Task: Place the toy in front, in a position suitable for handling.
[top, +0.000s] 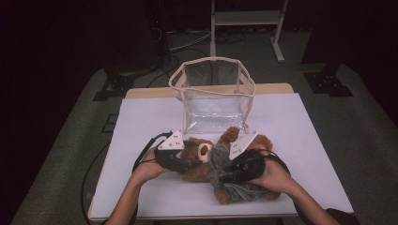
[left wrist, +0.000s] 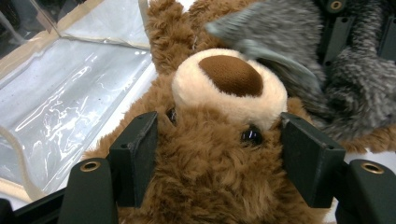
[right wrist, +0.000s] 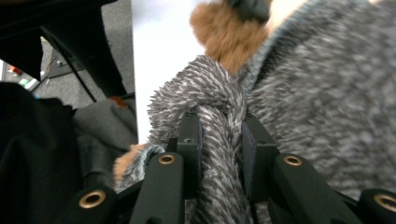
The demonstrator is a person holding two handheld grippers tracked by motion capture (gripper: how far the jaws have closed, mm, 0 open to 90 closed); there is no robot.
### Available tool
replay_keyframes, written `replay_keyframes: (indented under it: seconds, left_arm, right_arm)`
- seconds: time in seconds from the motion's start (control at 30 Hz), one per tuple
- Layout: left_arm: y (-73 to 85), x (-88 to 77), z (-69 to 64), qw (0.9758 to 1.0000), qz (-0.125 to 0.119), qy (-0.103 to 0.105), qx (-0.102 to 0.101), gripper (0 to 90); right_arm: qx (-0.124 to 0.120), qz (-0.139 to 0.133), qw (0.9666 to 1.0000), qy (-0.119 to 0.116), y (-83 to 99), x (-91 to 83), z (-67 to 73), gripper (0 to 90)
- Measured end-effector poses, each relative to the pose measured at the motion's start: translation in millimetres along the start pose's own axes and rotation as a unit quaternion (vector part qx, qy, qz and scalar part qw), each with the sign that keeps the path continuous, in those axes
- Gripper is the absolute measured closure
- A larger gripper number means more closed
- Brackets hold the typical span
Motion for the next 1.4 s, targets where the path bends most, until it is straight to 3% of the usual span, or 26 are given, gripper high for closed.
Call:
replay_keyframes:
  seconds: [0.1, 0.27, 0.33, 0.43, 0.47, 0.57, 0.63, 0.67, 0.73, 0.87, 0.97, 1.07, 1.17, 1.27, 1.4]
  left_arm:
    - [0.6, 0.6, -1.7, 1.0000, 0.002, 0.006, -0.004, 31.9]
    - [2.4, 1.5, -6.2, 0.9999, 0.008, 0.012, 0.007, 30.9]
    - [3.3, 1.1, -8.4, 0.9998, 0.010, 0.017, 0.010, 30.9]
    - [4.1, 0.5, -11.5, 0.9995, 0.012, 0.024, 0.014, 30.7]
    - [5.0, -0.7, -13.1, 0.9992, 0.018, 0.029, 0.019, 30.5]
    - [6.0, -3.2, -16.7, 0.9985, 0.025, 0.038, 0.031, 30.1]
    - [6.1, -3.6, -17.0, 0.9984, 0.025, 0.039, 0.031, 29.7]
    - [6.0, -3.9, -17.2, 0.9984, 0.024, 0.040, 0.032, 29.3]
    - [4.3, -4.3, -16.5, 0.9984, 0.019, 0.038, 0.038, 28.2]
    - [-5.8, -0.4, -15.4, 0.9983, -0.007, 0.028, 0.050, 20.8]
    - [-9.9, 6.0, -17.2, 0.9979, -0.009, 0.029, 0.058, 17.6]
    - [-2.8, 18.0, -21.5, 0.9967, 0.016, 0.032, 0.072, 15.5]
    - [-1.1, 16.8, -22.0, 0.9977, 0.005, 0.033, 0.059, 15.9]
    - [0.5, 15.1, -22.5, 0.9978, 0.009, 0.036, 0.056, 17.6]
    - [2.2, 11.5, -25.6, 0.9970, 0.012, 0.047, 0.060, 20.4]
  right_arm:
    - [0.006, 0.003, 1.0000, -0.002, 9.4, -8.1, 3.6, 72.1]
    - [0.017, -0.031, 0.9994, 0.004, 4.1, -28.1, 0.3, 72.1]
    - [0.014, -0.056, 0.9981, 0.020, -8.5, -41.2, -6.5, 72.0]
    - [0.011, -0.069, 0.9969, 0.034, -18.5, -50.2, -13.1, 72.0]
    - [0.006, -0.084, 0.9951, 0.051, -30.1, -58.9, -22.6, 71.9]
    - [0.005, -0.086, 0.9931, 0.079, -36.0, -63.6, -37.7, 71.5]
    - [0.009, -0.087, 0.9926, 0.084, -35.5, -62.9, -42.7, 71.4]
    - [0.018, -0.083, 0.9928, 0.085, -27.5, -56.1, -51.1, 70.9]
    - [0.024, -0.078, 0.9932, 0.083, -17.4, -48.1, -53.9, 70.2]
    - [0.043, -0.114, 0.9903, 0.067, -8.1, -42.4, -50.4, 70.2]
    - [0.043, -0.123, 0.9892, 0.067, -7.0, -41.5, -48.3, 70.1]
    - [0.039, -0.129, 0.9883, 0.072, -6.1, -43.4, -44.5, 69.9]
    - [0.046, -0.142, 0.9862, 0.071, -3.5, -48.7, -45.1, 70.0]
    - [0.055, -0.150, 0.9839, 0.080, -1.8, -58.1, -48.6, 70.1]
    - [0.073, -0.148, 0.9775, 0.131, 13.4, -81.9, -65.4, 70.2]
Point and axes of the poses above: each handheld gripper's, and its own axes: x roughly forward along the jaws, y roughly out of its underside, z roughly to its left, the point moved 10 cm from there along x, roughly forward along the jaws, and after that the axes turned 7 degrees about -z, right-handed, at the moved point
